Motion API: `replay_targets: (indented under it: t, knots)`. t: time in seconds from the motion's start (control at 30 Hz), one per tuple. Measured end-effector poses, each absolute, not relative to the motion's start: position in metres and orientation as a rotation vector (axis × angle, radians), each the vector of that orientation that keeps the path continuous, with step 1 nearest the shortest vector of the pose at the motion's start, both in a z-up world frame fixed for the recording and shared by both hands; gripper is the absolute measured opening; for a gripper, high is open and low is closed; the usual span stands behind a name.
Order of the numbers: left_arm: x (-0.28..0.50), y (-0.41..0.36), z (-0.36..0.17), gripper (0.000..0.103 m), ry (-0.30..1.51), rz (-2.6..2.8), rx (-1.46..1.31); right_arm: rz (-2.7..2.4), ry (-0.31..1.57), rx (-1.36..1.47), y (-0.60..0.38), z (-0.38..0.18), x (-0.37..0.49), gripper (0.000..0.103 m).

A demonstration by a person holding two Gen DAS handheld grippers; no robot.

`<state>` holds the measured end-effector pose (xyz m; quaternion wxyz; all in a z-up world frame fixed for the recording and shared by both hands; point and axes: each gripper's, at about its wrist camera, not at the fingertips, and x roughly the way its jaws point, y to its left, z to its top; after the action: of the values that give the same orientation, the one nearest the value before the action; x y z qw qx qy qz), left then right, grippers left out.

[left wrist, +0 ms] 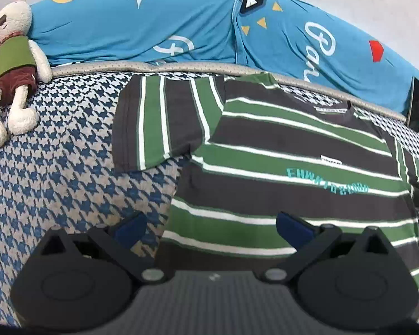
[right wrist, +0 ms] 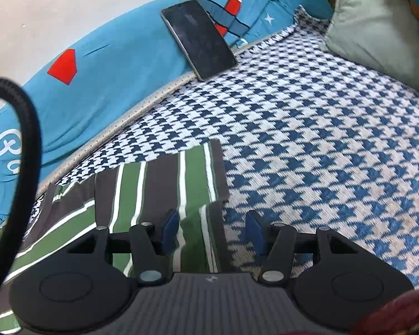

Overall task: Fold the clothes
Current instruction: 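Move the right gripper to a shirt sleeve and close on its edge, then lift the held sleeve with the right gripper and fold it over the shirt body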

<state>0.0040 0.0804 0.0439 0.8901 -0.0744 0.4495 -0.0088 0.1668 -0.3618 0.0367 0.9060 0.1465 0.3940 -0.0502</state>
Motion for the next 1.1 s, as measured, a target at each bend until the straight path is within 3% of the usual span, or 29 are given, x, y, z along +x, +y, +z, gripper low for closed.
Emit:
replay_targets:
  t: [0.1,0.17,0.3,0.93,1.1]
  knots:
    - [0.006,0.080,0.043,0.103,0.939,-0.022,-0.162,-0.106,0.811,0.290,-0.359,0.034,0.171,0.047]
    - [0.007,0.079,0.042,0.103,0.942,-0.025,-0.161,-0.108,0.809,0.282,-0.357,0.032,0.175,0.026]
    - [0.007,0.078,0.040,0.103,0.943,-0.024,-0.156,-0.107,0.802,0.264,-0.352,0.028,0.179,0.013]
    - [0.007,0.083,0.034,0.103,0.961,0.010,-0.185,0.221,0.586,0.103,-0.248,0.074,0.154,0.010]
    - [0.007,0.084,0.033,0.103,0.961,0.017,-0.195,0.424,0.616,0.017,-0.206,0.065,0.145,0.011]
